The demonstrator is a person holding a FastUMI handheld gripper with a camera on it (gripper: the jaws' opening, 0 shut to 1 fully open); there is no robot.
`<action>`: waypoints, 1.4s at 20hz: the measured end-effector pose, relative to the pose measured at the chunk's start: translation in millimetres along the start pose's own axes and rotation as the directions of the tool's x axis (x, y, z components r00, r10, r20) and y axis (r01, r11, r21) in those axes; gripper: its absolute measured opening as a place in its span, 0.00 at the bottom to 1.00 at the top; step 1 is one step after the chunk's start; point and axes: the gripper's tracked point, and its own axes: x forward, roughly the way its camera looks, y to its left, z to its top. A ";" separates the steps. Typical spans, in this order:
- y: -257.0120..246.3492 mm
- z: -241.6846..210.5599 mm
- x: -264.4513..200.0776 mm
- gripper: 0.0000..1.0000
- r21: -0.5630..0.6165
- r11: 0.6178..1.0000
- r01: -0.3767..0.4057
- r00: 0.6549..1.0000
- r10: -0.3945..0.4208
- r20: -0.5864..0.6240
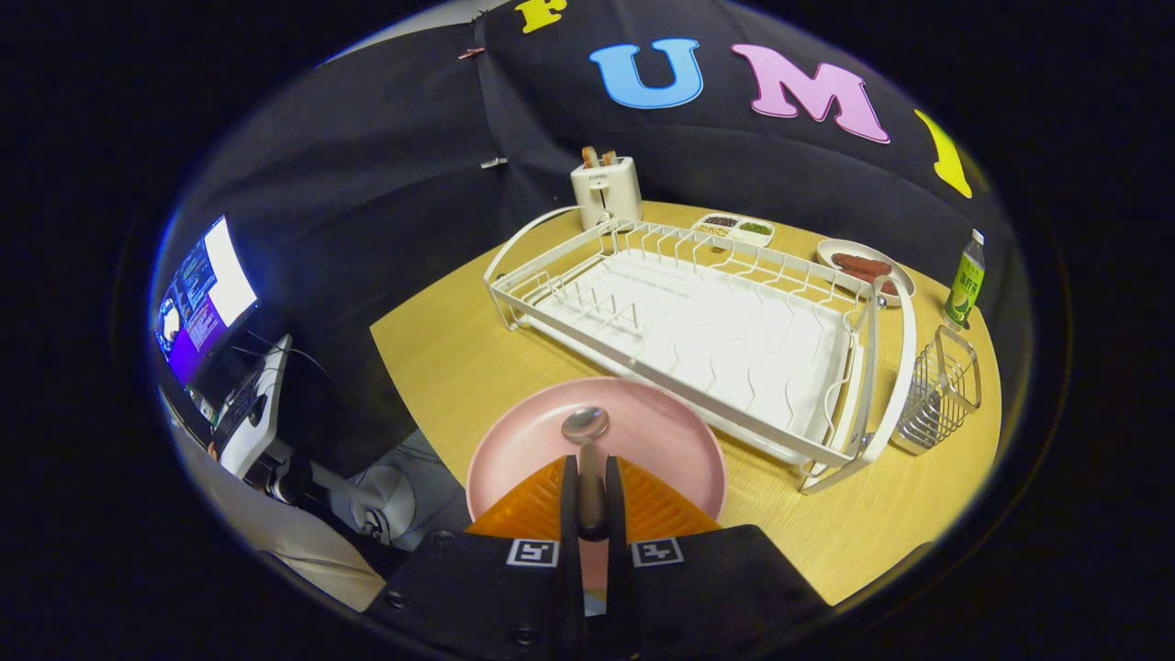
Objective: Take the plate from the dish rack, then take the spoon from the basket and place it into the plate.
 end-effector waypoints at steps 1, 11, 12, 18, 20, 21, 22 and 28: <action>-2.8 -5.4 1.2 0.15 -0.014 1.000 0.011 1.000 -0.012 -0.014; -29.5 1.8 -9.7 0.77 0.020 0.991 0.131 0.991 -0.131 0.008; -29.1 10.2 -15.9 0.83 0.026 0.990 0.137 0.990 -0.138 0.030; -47.2 99.7 -68.2 0.99 0.031 0.974 0.225 0.950 -0.226 0.216; -61.6 142.0 -94.6 0.99 0.026 0.961 0.275 0.914 -0.269 0.305; -67.8 162.7 -108.8 0.99 0.033 0.956 0.293 0.893 -0.285 0.348; -73.5 180.9 -122.9 0.99 0.046 0.952 0.302 0.873 -0.296 0.387; -112.3 253.5 -211.3 0.99 0.075 0.920 0.384 0.762 -0.362 0.537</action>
